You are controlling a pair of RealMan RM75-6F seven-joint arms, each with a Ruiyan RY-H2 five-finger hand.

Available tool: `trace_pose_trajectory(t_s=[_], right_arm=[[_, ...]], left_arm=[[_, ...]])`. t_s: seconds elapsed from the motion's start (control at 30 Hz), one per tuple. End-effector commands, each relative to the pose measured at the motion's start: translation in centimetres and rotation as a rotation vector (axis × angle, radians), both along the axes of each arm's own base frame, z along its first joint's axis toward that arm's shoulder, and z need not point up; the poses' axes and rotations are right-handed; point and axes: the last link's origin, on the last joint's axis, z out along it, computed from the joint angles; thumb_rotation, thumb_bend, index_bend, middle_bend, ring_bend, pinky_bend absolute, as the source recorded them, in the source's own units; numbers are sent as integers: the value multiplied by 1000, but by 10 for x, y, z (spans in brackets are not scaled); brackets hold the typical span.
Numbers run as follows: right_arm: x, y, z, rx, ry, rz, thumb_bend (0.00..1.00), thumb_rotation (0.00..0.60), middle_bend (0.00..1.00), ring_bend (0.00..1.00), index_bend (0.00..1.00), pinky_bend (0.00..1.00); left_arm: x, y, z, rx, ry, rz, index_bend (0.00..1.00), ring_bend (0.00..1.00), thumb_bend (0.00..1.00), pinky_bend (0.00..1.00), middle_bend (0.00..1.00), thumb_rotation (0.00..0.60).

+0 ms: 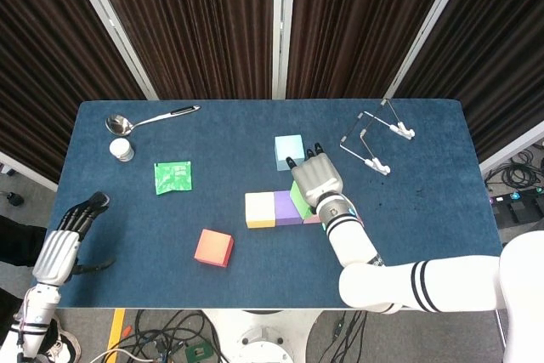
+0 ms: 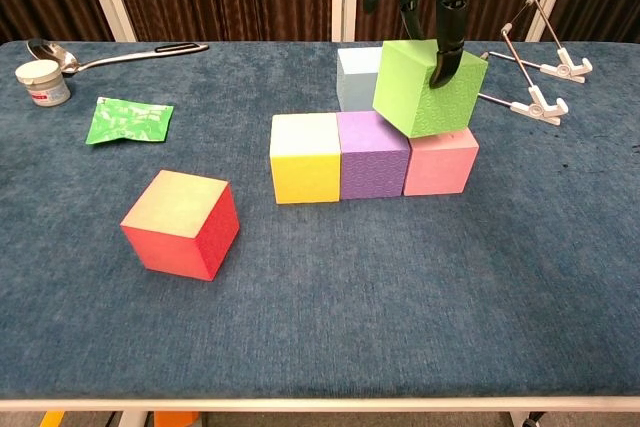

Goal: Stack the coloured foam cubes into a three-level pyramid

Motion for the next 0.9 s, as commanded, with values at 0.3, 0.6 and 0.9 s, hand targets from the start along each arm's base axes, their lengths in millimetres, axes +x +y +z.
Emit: trace_pose_trajectory(t_s=[0.3, 0.6, 0.9], right_arm=[[2, -1, -2, -25, 16, -14, 62, 600, 673, 101, 0, 0], [22, 1, -8, -38, 11, 14, 58, 600, 686, 114, 0, 0], [41, 8, -27, -22, 19, 6, 52, 600, 711, 133, 0, 0]], left_arm=[[-1, -1, 1, 3, -2, 1, 146, 0, 0, 75, 87, 600], [-1, -1, 4, 13, -6, -1, 146, 0, 0, 75, 87, 600], [-3, -3, 4, 16, -18, -4, 146, 0, 0, 75, 87, 600]])
